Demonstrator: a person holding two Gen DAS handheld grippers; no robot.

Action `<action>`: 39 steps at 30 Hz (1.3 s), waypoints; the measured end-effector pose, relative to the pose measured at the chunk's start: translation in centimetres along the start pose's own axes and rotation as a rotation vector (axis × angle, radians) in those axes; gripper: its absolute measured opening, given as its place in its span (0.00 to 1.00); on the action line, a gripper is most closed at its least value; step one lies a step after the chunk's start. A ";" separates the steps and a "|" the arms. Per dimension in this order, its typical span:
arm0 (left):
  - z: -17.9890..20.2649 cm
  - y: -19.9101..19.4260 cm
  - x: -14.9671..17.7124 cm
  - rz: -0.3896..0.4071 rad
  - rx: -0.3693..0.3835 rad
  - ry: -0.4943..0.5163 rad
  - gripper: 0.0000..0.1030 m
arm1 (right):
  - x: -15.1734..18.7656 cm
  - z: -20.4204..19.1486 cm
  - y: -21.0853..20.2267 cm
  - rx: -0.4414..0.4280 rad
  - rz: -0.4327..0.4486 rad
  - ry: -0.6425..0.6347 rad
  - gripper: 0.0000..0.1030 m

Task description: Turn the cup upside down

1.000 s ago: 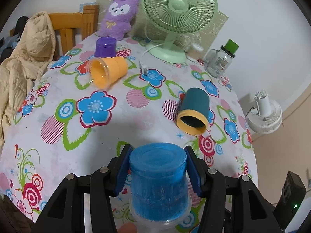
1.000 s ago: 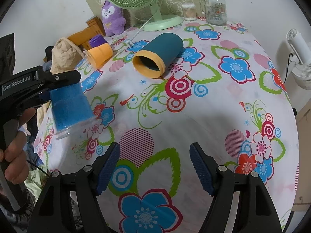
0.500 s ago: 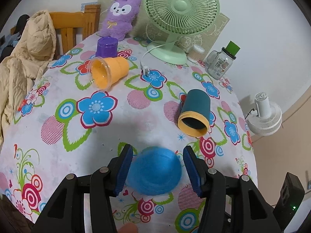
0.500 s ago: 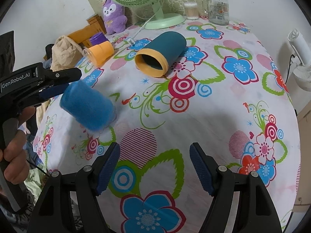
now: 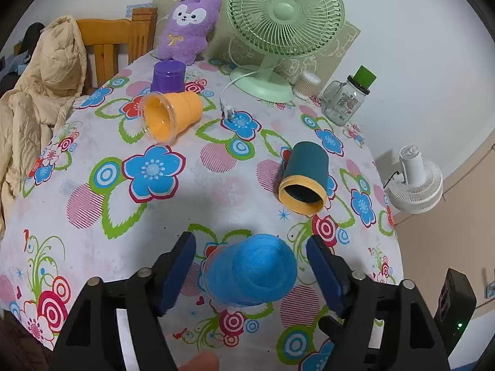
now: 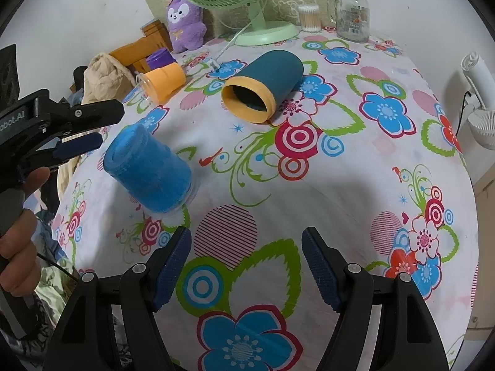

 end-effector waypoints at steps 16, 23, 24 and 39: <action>-1.2 -2.6 0.3 0.056 -0.048 0.025 0.89 | -1.0 -2.2 -1.6 0.032 0.069 -0.032 0.74; -2.3 -4.0 0.4 0.093 -0.077 0.029 0.91 | -1.9 -3.9 -3.4 0.064 0.165 -0.064 0.84; -2.5 -4.3 0.5 0.097 -0.081 0.030 0.91 | -2.0 -4.2 -3.7 0.067 0.175 -0.072 0.84; -3.6 -10.0 0.7 0.239 -0.151 0.083 0.96 | -3.2 -8.7 -9.8 0.066 0.414 -0.116 0.84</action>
Point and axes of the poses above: each gripper's, at about its wrist camera, not at the fingertips, and y roughly the way its jaws point, z to its right, x to its underside, the point moved 8 cm from there along y, roughly the way its jaws point, and after that the axes turned 15 degrees about y, right-handed, at the moved point
